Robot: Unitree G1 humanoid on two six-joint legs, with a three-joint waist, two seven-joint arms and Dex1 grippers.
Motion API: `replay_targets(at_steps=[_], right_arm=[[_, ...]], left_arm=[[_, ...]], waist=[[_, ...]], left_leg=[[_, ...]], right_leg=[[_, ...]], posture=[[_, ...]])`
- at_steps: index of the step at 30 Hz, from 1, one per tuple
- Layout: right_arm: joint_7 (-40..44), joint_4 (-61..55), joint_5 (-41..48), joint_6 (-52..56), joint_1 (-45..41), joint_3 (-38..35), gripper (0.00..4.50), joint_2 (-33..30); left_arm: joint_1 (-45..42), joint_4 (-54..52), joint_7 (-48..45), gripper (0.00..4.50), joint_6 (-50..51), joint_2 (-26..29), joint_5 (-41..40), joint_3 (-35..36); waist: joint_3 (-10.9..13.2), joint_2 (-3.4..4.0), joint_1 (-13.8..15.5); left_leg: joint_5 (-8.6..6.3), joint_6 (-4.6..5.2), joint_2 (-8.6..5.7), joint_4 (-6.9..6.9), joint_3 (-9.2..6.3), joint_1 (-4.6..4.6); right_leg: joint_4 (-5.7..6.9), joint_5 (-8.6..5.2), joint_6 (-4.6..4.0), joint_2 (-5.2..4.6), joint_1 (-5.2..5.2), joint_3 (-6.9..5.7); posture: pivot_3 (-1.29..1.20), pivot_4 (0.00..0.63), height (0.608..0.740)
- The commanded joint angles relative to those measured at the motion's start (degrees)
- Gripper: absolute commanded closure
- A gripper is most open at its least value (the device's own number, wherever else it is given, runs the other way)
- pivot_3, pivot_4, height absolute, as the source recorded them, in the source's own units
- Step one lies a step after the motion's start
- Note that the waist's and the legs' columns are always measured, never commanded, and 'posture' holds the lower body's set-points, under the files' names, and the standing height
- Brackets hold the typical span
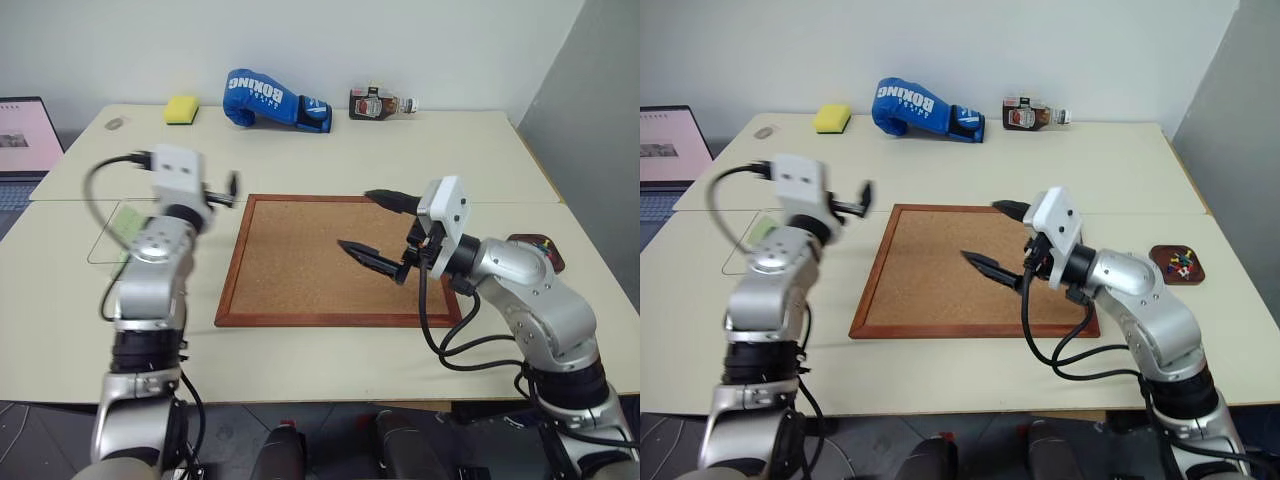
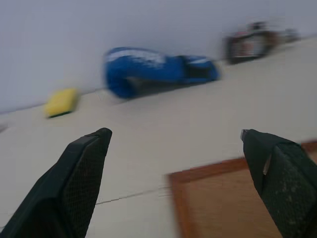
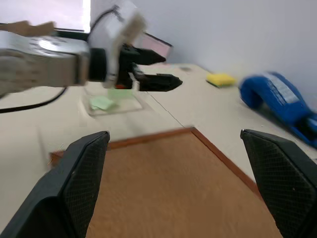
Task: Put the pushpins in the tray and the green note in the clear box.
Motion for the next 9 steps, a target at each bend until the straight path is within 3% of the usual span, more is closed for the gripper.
replay_targets(at_steps=[1,4,9], right_arm=[[-8.67,-3.01,-4.68,0.78,5.17,-2.65,0.0,1.63],[-15.87,-3.34,-10.1,-0.87,13.35,-2.91,0.0,4.02],[-21.14,-5.81,-13.77,-1.77,20.63,-2.41,0.0,7.79]], left_arm=[[5.43,-7.41,-0.69,0.02,1.26,-3.06,-0.86,-2.47],[13.32,-11.82,3.66,0.02,0.7,-9.35,0.53,-5.52],[19.77,-15.1,8.22,0.02,0.69,-13.7,4.33,-7.86]], waist=[[0.0,0.0,-0.62],[-0.07,0.01,-0.73],[-0.07,0.01,-0.73]], left_leg=[[0.0,0.0,0.02,-0.01,0.03,0.01],[0.0,0.01,0.07,-0.05,0.03,0.12],[0.01,0.01,0.05,0.05,0.09,0.16]], right_leg=[[0.03,0.0,0.0,0.03,-0.04,0.04],[0.1,-0.02,-0.02,0.09,-0.03,0.07],[0.12,-0.01,0.0,0.1,0.02,0.15]], posture=[[0.0,0.15,0.74],[0.0,0.15,0.74],[0.0,0.15,0.74]])
